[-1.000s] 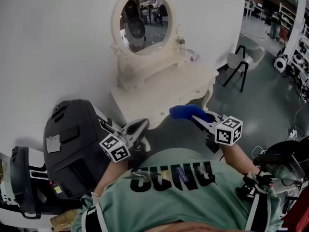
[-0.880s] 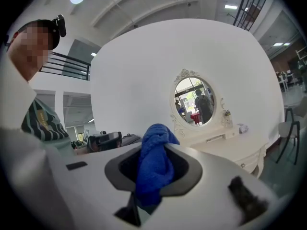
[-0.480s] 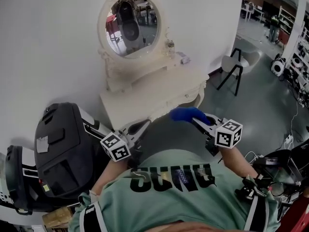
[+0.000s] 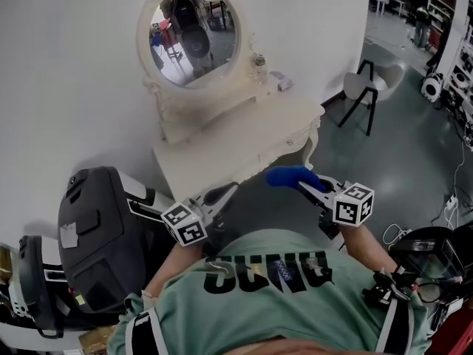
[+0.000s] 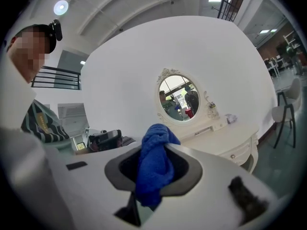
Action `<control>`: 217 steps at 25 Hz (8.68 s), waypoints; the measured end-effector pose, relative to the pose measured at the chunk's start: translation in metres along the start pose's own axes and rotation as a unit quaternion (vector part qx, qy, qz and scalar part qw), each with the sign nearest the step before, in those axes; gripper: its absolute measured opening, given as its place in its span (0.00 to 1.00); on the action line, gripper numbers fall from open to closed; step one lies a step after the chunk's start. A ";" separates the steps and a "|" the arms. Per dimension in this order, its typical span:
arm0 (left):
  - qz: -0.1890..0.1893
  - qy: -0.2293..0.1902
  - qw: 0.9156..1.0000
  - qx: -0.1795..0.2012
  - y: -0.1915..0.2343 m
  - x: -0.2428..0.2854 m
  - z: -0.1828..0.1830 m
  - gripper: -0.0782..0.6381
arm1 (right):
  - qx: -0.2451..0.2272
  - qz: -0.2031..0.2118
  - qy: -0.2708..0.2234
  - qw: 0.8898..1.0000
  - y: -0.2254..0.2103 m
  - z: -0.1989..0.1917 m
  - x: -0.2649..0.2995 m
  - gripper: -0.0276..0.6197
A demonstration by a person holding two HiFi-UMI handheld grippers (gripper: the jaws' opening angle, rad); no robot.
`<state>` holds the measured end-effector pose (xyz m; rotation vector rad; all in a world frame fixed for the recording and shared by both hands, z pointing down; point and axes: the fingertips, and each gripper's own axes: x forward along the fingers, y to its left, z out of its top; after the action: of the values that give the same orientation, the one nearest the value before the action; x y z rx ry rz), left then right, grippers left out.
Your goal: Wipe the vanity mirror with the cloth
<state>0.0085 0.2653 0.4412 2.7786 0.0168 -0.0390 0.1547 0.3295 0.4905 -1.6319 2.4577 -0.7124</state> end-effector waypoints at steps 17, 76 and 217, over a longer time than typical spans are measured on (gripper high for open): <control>-0.003 -0.020 1.000 -0.001 0.254 -0.067 0.104 0.13 | -0.057 -0.007 -0.006 0.998 -0.015 0.106 0.264 0.17; 0.243 -0.122 0.962 -0.023 0.421 -0.126 0.157 0.13 | -0.459 0.011 0.037 0.888 -0.075 0.254 0.715 0.16; 0.338 -0.109 0.934 0.051 0.424 -0.168 0.178 0.13 | -0.629 -0.134 0.015 0.765 -0.119 0.335 0.645 0.16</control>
<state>-0.1566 -0.1957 0.4300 2.7065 -1.0118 -0.1736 0.0992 -0.3919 0.3525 -2.2427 2.8358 1.2831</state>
